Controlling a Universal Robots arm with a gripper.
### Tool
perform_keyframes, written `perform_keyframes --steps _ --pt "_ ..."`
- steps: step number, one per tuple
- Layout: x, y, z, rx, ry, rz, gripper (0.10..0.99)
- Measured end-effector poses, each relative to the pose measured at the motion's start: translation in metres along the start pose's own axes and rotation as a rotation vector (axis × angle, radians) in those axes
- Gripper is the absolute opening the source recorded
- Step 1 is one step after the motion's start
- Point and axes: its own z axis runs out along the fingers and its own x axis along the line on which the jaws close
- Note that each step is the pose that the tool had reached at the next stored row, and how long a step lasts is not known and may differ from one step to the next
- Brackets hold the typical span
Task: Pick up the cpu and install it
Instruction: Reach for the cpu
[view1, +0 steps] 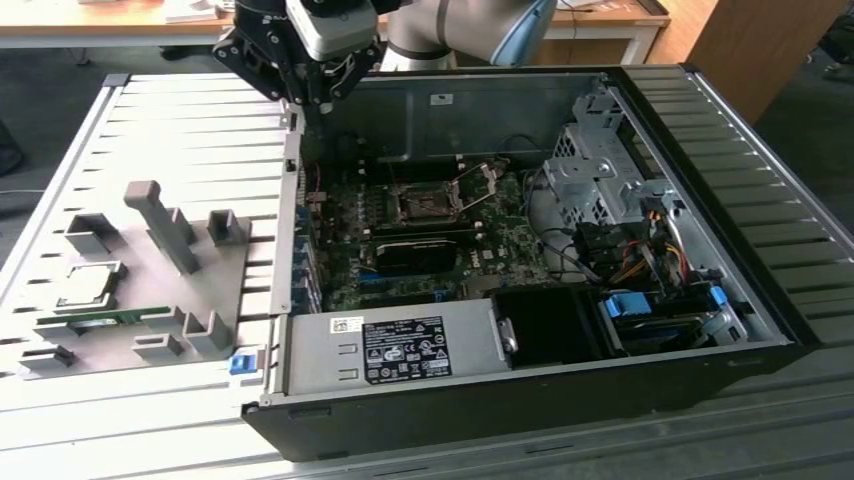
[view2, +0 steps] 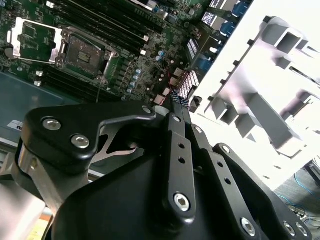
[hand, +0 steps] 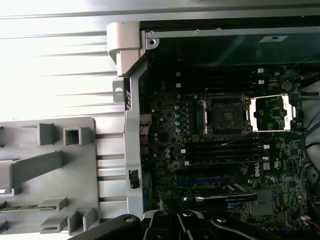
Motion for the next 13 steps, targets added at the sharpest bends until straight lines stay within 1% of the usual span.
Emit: perform_keyframes --steps 13 --pt "0.0037 -0.0003 0.0005 0.0 0.0 0.0 0.106"
